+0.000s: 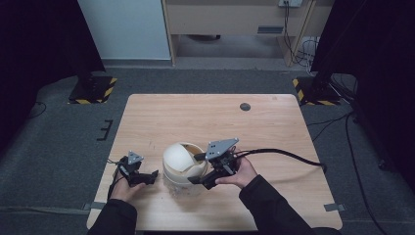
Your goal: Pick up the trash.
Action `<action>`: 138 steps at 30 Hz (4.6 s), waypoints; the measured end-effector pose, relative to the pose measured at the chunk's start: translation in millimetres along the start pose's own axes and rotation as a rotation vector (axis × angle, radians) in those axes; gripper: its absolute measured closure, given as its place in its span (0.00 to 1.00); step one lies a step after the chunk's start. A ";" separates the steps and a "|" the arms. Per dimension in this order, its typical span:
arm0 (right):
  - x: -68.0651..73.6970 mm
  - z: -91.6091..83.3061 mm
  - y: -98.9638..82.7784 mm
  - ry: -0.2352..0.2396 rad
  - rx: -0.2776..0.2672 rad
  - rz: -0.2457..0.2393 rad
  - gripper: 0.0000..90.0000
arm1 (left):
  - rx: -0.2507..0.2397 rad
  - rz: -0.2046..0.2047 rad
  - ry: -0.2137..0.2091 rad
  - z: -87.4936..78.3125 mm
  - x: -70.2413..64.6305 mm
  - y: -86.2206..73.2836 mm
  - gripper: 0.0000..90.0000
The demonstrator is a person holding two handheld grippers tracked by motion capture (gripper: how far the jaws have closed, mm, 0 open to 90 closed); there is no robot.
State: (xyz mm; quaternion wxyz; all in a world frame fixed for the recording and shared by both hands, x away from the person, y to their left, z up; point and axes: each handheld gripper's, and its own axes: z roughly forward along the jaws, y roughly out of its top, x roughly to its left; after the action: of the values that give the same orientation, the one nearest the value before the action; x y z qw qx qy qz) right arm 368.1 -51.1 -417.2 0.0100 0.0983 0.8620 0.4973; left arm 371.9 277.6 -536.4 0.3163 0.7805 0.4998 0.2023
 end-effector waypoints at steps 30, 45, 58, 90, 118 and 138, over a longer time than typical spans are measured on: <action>3.0 8.5 15.4 -0.040 -0.101 0.069 0.20 | 0.000 0.002 0.001 0.0 0.1 0.0 0.00; 0.7 -12.2 24.4 -0.091 -0.140 0.034 0.24 | 0.000 0.000 0.001 0.0 0.0 0.0 0.00; -18.2 -82.5 -0.3 -0.265 -0.233 0.084 0.26 | 0.000 0.001 0.001 0.0 0.0 0.0 0.00; -37.9 -128.3 -126.9 -0.403 0.006 0.234 0.34 | 0.000 0.001 0.000 -0.1 -0.4 -0.1 0.00; -23.3 -98.5 -154.0 -0.183 0.252 0.182 0.40 | -0.001 0.001 0.000 -0.1 -0.5 -0.1 0.00; -26.2 -83.9 -160.6 -0.174 0.355 0.153 0.56 | -0.001 0.001 0.000 -0.1 -0.6 -0.2 0.00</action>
State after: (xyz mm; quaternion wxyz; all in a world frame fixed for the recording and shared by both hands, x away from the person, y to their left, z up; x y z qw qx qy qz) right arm 358.5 -205.6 -515.0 0.0293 0.2064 0.9218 0.3267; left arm 371.4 277.1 -536.4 0.3166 0.7807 0.4993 0.2025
